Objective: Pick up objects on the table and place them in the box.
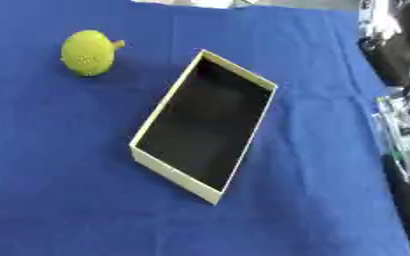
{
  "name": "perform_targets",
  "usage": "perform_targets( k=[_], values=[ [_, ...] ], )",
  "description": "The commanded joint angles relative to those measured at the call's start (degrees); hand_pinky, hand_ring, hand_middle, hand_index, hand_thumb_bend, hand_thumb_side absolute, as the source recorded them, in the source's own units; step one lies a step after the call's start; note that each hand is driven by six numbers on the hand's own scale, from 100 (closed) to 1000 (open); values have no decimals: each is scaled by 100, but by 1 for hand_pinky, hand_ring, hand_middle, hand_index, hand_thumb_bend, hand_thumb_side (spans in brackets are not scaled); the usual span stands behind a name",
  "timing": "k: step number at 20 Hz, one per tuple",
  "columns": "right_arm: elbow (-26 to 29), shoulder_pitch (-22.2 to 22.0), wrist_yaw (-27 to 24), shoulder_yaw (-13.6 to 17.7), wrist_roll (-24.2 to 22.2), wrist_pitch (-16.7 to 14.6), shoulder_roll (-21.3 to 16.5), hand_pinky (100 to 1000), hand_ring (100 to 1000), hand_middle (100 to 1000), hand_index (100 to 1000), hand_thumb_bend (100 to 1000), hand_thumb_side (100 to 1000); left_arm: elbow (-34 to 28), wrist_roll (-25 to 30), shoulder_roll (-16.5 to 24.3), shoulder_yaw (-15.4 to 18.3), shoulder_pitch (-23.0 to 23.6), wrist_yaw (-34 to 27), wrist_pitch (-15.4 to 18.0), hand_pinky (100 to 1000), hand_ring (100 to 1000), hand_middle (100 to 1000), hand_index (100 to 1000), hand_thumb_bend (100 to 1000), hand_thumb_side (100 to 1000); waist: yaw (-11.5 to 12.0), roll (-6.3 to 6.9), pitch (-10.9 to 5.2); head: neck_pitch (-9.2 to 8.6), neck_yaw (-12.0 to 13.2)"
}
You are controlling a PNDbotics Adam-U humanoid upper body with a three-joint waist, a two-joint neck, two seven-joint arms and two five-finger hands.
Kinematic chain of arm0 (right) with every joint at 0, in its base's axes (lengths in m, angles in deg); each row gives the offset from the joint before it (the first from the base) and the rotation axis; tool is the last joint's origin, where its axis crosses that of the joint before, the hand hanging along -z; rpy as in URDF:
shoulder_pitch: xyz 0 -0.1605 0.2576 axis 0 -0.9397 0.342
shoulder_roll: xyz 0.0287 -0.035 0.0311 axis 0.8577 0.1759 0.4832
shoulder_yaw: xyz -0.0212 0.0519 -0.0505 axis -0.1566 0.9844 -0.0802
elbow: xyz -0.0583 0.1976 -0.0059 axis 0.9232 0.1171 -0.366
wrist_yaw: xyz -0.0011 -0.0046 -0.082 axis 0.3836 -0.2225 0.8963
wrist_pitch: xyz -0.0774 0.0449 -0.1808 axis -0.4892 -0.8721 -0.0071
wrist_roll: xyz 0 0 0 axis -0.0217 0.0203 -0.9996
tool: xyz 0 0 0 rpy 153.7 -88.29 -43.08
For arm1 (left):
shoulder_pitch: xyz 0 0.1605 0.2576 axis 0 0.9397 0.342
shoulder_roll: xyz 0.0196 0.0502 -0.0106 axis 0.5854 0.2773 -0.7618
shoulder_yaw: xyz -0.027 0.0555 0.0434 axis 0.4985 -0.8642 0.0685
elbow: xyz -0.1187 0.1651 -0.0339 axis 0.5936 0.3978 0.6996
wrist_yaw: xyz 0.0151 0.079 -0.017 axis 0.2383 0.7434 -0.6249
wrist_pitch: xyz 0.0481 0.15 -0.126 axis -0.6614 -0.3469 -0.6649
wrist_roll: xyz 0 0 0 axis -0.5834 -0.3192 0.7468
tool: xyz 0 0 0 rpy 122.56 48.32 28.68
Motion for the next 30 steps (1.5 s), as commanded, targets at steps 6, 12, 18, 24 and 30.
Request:
perform_targets(
  k=[6,12,18,24,30],
  values=[
    [90,55,-37,33,-43,3,-129,784,735,651,808,100,478,293,785,-14,-312,-739,401,-139,778,613,741,682,498,100,13,29,-189,50,-1],
    [90,99,-63,-12,-105,-3,-196,784,735,651,808,100,474,1217,1542,-100,-820,-1296,1398,9,787,641,761,728,530,124,34,55,-204,74,-57],
    [90,120,-84,-41,-140,4,-216,784,736,652,809,100,471,2268,2531,-412,-1129,-1867,2499,251,804,689,784,781,540,211,34,57,-212,110,-111],
    [90,117,-91,-37,-120,4,-215,784,735,650,808,100,474,3026,3373,-725,-1176,-2244,3020,639,832,747,822,824,611,245,5,66,-185,84,-162],
    [90,119,-83,-42,-100,10,-208,784,734,650,808,100,475,3355,4077,-820,-1150,-2321,3267,851,865,805,860,849,701,234,-12,57,-162,29,-181]
  ],
)
